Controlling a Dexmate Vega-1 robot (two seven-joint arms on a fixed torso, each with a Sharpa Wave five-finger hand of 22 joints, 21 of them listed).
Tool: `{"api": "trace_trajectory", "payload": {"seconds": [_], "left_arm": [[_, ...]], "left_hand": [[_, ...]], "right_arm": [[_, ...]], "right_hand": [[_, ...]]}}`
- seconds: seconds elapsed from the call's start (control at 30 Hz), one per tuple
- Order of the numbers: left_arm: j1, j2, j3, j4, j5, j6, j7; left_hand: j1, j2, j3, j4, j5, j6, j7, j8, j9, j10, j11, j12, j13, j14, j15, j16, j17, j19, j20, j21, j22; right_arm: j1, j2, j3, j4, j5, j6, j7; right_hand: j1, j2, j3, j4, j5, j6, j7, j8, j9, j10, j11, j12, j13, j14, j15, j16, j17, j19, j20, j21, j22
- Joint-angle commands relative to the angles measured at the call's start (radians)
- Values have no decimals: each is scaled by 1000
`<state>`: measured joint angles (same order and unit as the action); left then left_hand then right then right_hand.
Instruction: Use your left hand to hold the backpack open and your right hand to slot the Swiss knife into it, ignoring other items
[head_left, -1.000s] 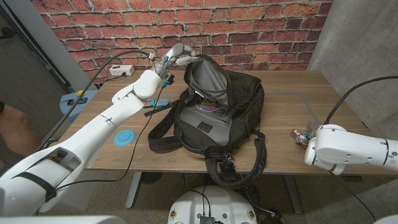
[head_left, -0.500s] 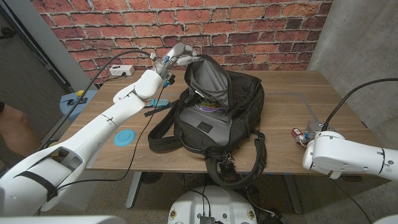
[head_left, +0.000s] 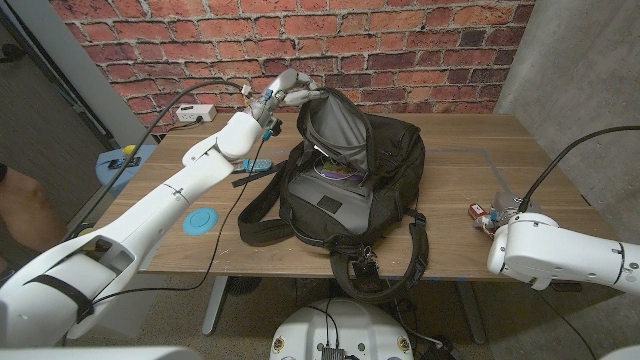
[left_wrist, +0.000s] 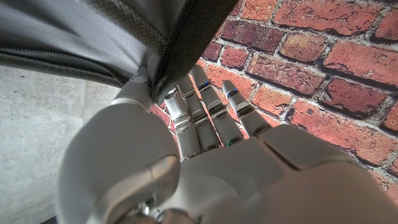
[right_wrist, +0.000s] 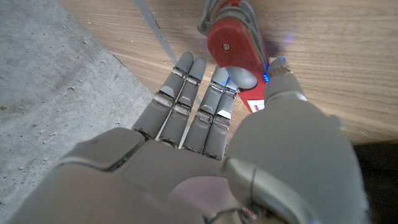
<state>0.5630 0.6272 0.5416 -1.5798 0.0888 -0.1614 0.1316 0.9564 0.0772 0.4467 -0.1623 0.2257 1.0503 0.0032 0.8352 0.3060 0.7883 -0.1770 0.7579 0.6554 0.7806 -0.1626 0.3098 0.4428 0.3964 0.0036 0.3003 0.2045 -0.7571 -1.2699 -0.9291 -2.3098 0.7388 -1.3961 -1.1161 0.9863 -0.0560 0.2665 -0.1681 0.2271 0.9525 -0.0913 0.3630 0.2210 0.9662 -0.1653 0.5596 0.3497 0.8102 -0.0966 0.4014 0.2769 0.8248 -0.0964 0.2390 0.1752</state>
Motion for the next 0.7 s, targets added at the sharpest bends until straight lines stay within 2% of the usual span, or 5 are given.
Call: {"api": "trace_trajectory", "payload": {"seconds": [0.03, 0.17, 0.5, 0.63, 0.7], "left_arm": [[2, -6, 1, 8, -1, -7, 7], [1, -9, 3, 10, 0, -9, 6], [-3, -17, 7, 10, 6, -11, 12], [-2, -19, 8, 9, 7, -10, 14], [0, -20, 8, 7, 7, -9, 15]], "left_hand": [[3, 9, 9, -1, 4, -3, -1, 8, 2, 9, -9, -2, 3, 8, -1, -5, 6, -5, 0, 10, 3], [3, 9, 10, -1, 4, -5, 1, 8, 4, 9, -8, -2, 3, 7, -1, -6, 6, -5, 0, 10, 3], [2, 9, 10, -1, 4, -5, 1, 9, 4, 9, -10, -3, 3, 8, -1, -7, 7, -5, 0, 11, 3], [3, 10, 10, -1, 3, -6, 2, 10, 5, 7, -8, -4, 4, 9, -1, -6, 9, -6, 0, 11, 3], [2, 10, 11, -1, 4, -6, 1, 10, 4, 9, -8, -3, 4, 8, -2, -8, 7, -6, 0, 11, 3]], "right_arm": [[-71, -30, 88, -60, 15, 0, -1], [-125, -39, 144, -85, 15, 0, -1], [-299, -47, 329, -151, 22, 0, -1], [-329, -48, 361, -172, 24, 0, -1], [-358, -44, 396, -181, 29, 0, -1]], "right_hand": [[59, 43, 2, 5, 4, 34, -31, 6, 3, 26, -20, 7, 7, 11, -134, -5, 3, 11, -27, -1, 3], [58, 42, 1, 8, 4, 32, -30, 5, 3, 24, -20, 5, 7, 11, -133, -8, 2, 11, -27, -1, 3], [56, 41, -4, 13, 3, 27, -29, 3, 4, 19, -19, 4, 10, 12, -132, -12, 3, 9, -25, -4, 4], [56, 41, -5, 14, 2, 26, -28, 2, 5, 17, -19, 3, 11, 12, -132, -13, 4, 8, -24, -5, 4], [56, 42, -6, 15, 2, 26, -29, 2, 5, 16, -18, 2, 10, 12, -132, -14, 5, 8, -23, -6, 4]]}}
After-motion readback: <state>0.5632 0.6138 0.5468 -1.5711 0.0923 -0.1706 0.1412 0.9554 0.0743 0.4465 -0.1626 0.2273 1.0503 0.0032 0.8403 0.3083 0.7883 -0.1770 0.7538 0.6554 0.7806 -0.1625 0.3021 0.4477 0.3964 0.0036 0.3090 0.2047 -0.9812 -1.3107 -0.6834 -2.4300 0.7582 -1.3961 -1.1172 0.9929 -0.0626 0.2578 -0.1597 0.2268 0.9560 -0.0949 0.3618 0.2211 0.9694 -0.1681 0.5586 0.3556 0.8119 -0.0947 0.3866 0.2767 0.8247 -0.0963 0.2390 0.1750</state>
